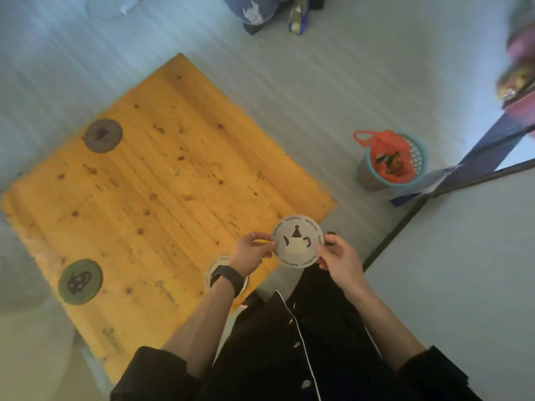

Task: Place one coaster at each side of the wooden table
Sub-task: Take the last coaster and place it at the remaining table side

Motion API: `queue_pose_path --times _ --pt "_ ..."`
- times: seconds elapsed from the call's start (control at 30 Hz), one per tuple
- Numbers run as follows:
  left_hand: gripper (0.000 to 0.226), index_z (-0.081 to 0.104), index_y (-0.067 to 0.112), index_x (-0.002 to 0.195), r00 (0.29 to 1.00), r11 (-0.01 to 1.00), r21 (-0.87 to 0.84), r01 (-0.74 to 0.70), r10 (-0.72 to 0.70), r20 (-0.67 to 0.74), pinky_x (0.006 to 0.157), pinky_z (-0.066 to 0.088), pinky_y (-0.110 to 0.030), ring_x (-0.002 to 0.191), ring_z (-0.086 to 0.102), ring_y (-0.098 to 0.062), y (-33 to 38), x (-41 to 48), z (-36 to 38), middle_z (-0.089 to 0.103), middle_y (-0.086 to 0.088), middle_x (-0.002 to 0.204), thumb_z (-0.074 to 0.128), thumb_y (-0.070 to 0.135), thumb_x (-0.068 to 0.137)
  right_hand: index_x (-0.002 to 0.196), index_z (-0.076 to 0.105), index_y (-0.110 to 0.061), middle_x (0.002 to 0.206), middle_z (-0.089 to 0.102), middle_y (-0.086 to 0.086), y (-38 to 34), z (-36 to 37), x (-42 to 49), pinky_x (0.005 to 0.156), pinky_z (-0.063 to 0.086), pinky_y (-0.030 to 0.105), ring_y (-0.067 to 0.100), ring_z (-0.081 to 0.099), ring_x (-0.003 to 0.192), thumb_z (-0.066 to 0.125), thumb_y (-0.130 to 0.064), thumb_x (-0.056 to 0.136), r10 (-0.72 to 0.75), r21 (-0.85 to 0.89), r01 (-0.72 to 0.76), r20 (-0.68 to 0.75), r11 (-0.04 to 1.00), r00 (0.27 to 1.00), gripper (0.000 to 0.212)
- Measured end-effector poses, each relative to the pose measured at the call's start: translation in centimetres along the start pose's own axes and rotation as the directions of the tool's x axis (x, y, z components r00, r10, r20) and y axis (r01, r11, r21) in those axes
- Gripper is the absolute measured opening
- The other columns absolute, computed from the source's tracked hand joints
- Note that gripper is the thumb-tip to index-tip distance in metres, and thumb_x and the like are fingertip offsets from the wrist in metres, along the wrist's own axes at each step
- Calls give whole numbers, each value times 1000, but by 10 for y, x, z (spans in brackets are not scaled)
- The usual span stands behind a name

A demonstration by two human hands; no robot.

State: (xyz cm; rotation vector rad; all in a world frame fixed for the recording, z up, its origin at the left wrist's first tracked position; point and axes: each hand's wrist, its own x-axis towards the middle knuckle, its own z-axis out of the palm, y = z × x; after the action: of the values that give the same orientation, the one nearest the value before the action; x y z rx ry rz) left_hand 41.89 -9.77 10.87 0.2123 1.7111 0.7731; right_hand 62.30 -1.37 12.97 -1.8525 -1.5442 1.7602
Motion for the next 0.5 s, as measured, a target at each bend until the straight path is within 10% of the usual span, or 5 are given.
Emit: queue_pose_path --times 0.5 --pt "32 62 12 112 996 995 -45 87 -87 9 65 46 -31 86 67 -22 158 130 225 73 -9 98 73 24 84 112 66 -30 99 72 -7 -62 -238 191 75 61 29 13 72 85 66 -23 95 -66 -211 62 -12 976 998 18"
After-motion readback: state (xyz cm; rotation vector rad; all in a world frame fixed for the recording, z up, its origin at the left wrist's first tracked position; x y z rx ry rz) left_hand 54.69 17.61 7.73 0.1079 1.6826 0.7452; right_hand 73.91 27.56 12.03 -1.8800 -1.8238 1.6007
